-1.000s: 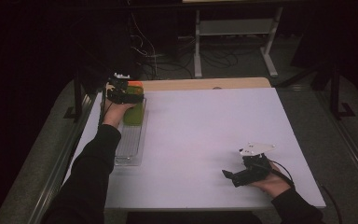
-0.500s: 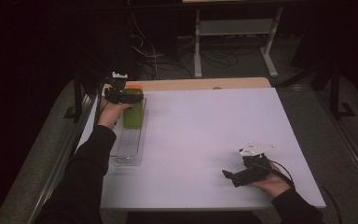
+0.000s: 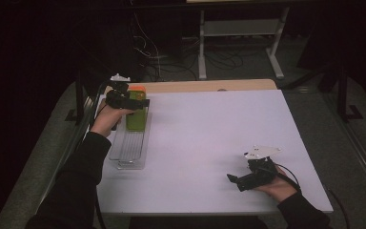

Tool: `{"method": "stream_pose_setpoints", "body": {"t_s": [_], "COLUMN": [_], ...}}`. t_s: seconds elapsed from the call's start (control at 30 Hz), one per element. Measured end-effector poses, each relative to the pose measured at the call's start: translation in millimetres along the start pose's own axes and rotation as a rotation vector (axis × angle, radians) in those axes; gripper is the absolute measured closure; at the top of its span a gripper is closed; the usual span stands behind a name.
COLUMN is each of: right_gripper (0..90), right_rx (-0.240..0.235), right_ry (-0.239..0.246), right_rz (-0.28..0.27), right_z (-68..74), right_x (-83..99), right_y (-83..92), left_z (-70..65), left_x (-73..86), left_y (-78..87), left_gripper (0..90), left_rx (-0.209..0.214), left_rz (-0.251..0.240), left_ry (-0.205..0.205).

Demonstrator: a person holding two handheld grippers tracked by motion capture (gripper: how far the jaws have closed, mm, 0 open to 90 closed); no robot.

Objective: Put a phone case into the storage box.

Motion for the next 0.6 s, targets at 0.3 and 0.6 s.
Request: {"method": "stream_pose_setpoints", "body": {"t_s": [0.3, 0.6], "right_gripper": [0.0, 0.0], "right_rx": [-0.005, -0.01], "right_ry": [0.014, 0.009], "right_rz": [-0.004, -0.008], "right_z": [-1.4, -2.7], "right_x": [-1.3, -7.0], "right_y": [1.0, 4.5], "left_z": [-29.1, -54.7], "left_x": [-0.4, 12.6], "left_y": [21.6, 36.5], "left_gripper": [4.6, 4.5], "left_rx": [0.086, 0.155], "left_rz": [-0.036, -0.045], "left_ry": [-0.077, -0.116]}}
Point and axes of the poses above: each handheld gripper's, and its own axes: y roughly backward along the jaws, x roughly out of its underside, z roughly to its left, the point moved 6 cm from there along -y, roughly forward along the jaws, and after that the axes turned 6 degrees about -z, right-handed, at the moved point
